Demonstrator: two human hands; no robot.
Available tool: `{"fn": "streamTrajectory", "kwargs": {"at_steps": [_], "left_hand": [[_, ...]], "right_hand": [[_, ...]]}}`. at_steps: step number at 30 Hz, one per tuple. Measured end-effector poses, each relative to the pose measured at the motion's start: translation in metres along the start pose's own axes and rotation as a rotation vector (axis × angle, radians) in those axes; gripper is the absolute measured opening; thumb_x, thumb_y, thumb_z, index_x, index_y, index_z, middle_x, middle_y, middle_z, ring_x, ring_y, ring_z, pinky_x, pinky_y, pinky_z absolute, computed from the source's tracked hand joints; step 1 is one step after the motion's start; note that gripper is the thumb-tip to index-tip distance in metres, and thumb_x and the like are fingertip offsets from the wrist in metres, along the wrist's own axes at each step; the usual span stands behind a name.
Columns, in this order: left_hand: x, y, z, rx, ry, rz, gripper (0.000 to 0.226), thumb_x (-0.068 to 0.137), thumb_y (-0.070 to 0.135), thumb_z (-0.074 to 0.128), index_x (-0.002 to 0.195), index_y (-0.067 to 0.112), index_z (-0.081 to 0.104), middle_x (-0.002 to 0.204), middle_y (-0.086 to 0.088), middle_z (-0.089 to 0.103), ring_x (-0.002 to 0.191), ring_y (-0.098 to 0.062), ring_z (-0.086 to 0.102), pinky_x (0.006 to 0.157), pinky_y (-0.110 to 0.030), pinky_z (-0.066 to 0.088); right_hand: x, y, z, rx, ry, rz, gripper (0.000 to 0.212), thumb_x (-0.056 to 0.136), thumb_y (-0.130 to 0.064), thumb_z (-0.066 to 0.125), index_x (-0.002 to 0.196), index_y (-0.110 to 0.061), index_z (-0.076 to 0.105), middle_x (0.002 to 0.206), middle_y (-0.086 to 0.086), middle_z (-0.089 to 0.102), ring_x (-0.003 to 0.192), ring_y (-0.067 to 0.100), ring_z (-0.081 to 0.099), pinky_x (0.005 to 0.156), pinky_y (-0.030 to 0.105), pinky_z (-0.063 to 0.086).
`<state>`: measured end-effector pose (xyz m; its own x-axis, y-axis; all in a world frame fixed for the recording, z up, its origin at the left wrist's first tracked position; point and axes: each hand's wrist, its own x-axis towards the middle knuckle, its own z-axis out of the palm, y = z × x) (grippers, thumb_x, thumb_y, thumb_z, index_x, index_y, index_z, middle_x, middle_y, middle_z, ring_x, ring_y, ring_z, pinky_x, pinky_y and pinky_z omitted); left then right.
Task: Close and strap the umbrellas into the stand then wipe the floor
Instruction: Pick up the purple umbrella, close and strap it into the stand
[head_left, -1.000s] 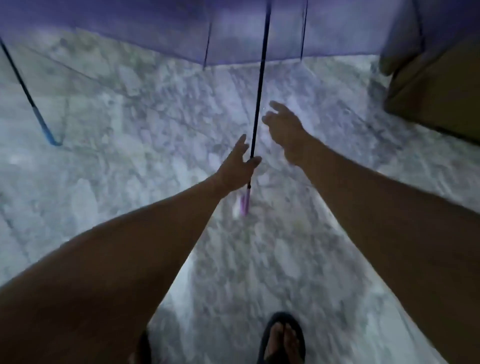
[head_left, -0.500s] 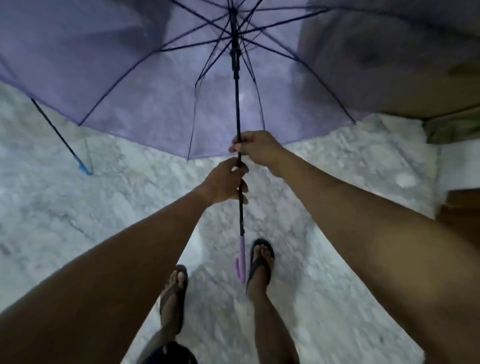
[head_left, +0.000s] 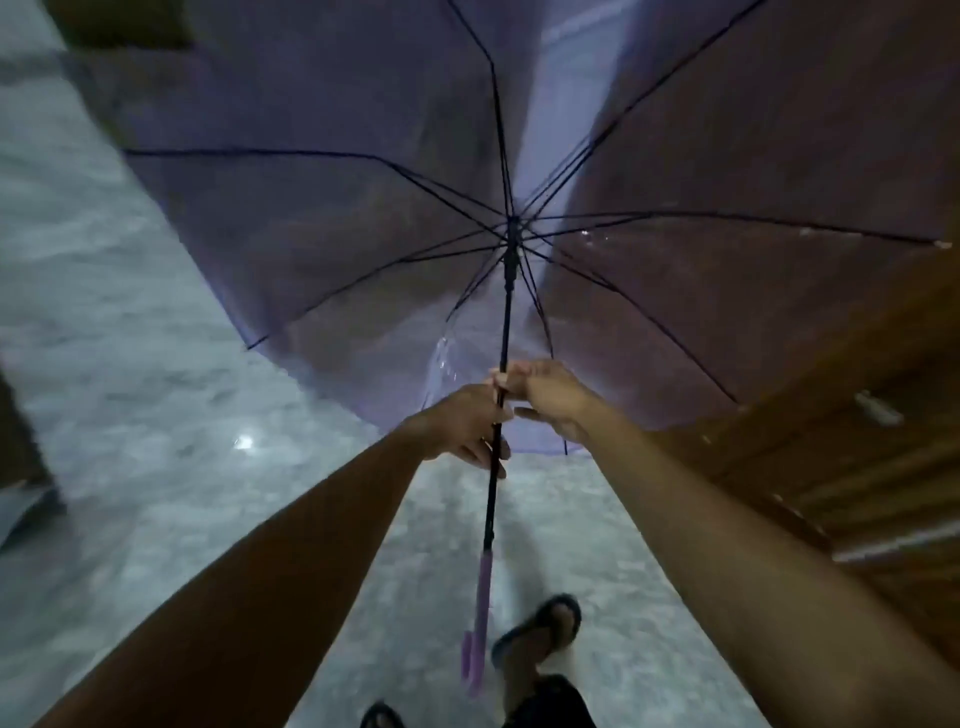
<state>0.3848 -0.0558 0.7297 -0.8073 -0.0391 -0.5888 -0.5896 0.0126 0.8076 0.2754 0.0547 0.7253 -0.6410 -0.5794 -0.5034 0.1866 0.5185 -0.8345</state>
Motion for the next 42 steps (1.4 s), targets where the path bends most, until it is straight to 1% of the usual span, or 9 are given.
{"fn": "streamTrajectory", "kwargs": {"at_steps": [4,8,12,18,22,25,31,38,42], "left_hand": [[0.009,0.092,0.115,0.340,-0.110,0.141,0.016,0.105,0.015,0.041,0.117,0.011,0.051,0.075,-0.016,0.065,0.048,-0.022,0.064,0.043,-0.024,0.050],[0.018,0.156,0.249,0.561,-0.184,0.375,0.019,0.105,0.015,0.041,0.093,0.012,0.056,0.057,-0.007,0.058,0.041,-0.016,0.054,0.045,-0.028,0.050],[0.016,0.191,0.397,0.586,-0.268,0.560,0.023,0.105,0.015,0.043,0.084,0.019,0.052,0.046,-0.002,0.046,0.029,-0.010,0.039,0.034,-0.017,0.028],[0.006,0.215,0.599,0.583,-0.456,0.641,0.038,0.106,0.018,0.042,0.068,0.018,0.046,0.043,0.004,0.046,0.043,-0.018,0.040,0.046,-0.027,0.032],[-0.026,0.228,0.712,0.452,-0.537,0.574,0.058,0.107,0.036,0.036,0.056,0.013,0.048,0.034,0.002,0.046,0.030,-0.014,0.043,0.040,-0.021,0.036],[-0.048,0.231,0.771,0.341,-0.573,0.499,0.061,0.108,0.039,0.034,0.055,0.012,0.046,0.034,-0.003,0.044,0.027,-0.018,0.040,0.043,-0.024,0.036],[-0.075,0.229,0.840,0.376,-0.634,0.492,0.034,0.106,0.028,0.041,0.077,0.015,0.054,0.052,-0.007,0.047,0.038,-0.019,0.043,0.035,-0.019,0.035],[-0.057,0.261,0.883,0.418,-0.793,0.534,0.033,0.104,0.016,0.038,0.074,0.013,0.052,0.053,-0.008,0.041,0.035,-0.018,0.035,0.042,-0.021,0.034],[-0.033,0.291,0.911,0.409,-0.773,0.579,0.031,0.102,0.022,0.040,0.072,0.016,0.047,0.054,-0.004,0.038,0.045,-0.020,0.033,0.046,-0.025,0.031]], "right_hand": [[-0.100,0.017,-0.121,0.222,0.290,-0.035,0.010,0.100,-0.014,0.062,0.094,-0.016,0.069,0.098,-0.001,0.073,0.091,0.010,0.067,0.093,0.033,0.048],[-0.204,0.052,-0.227,0.372,0.596,-0.099,0.013,0.099,-0.009,0.061,0.104,-0.009,0.072,0.104,0.006,0.072,0.091,0.015,0.067,0.075,0.027,0.046],[-0.316,0.107,-0.323,0.441,0.859,-0.128,0.025,0.095,-0.010,0.066,0.072,-0.019,0.063,0.088,0.007,0.070,0.082,0.015,0.066,0.068,0.026,0.045],[-0.468,0.187,-0.438,0.413,1.098,-0.087,0.017,0.091,-0.017,0.073,0.074,-0.017,0.070,0.094,0.010,0.077,0.086,0.017,0.071,0.069,0.025,0.049],[-0.547,0.218,-0.490,0.470,1.233,-0.126,0.012,0.091,-0.010,0.067,0.098,-0.005,0.076,0.098,0.013,0.076,0.091,0.021,0.071,0.075,0.027,0.049],[-0.585,0.236,-0.512,0.496,1.323,-0.156,0.021,0.090,-0.014,0.067,0.101,0.003,0.072,0.097,0.017,0.073,0.091,0.030,0.069,0.082,0.035,0.051],[-0.637,0.257,-0.539,0.615,1.483,-0.183,0.026,0.092,-0.011,0.070,0.117,-0.003,0.068,0.105,0.016,0.072,0.080,0.018,0.064,0.065,0.021,0.052],[-0.653,0.269,-0.584,0.603,1.494,-0.134,0.031,0.095,-0.014,0.067,0.123,-0.002,0.067,0.104,0.005,0.076,0.077,0.015,0.066,0.060,0.019,0.054],[-0.652,0.264,-0.624,0.525,1.502,-0.120,0.027,0.099,-0.022,0.062,0.123,-0.011,0.067,0.116,-0.002,0.076,0.092,0.018,0.067,0.076,0.027,0.055]]}}
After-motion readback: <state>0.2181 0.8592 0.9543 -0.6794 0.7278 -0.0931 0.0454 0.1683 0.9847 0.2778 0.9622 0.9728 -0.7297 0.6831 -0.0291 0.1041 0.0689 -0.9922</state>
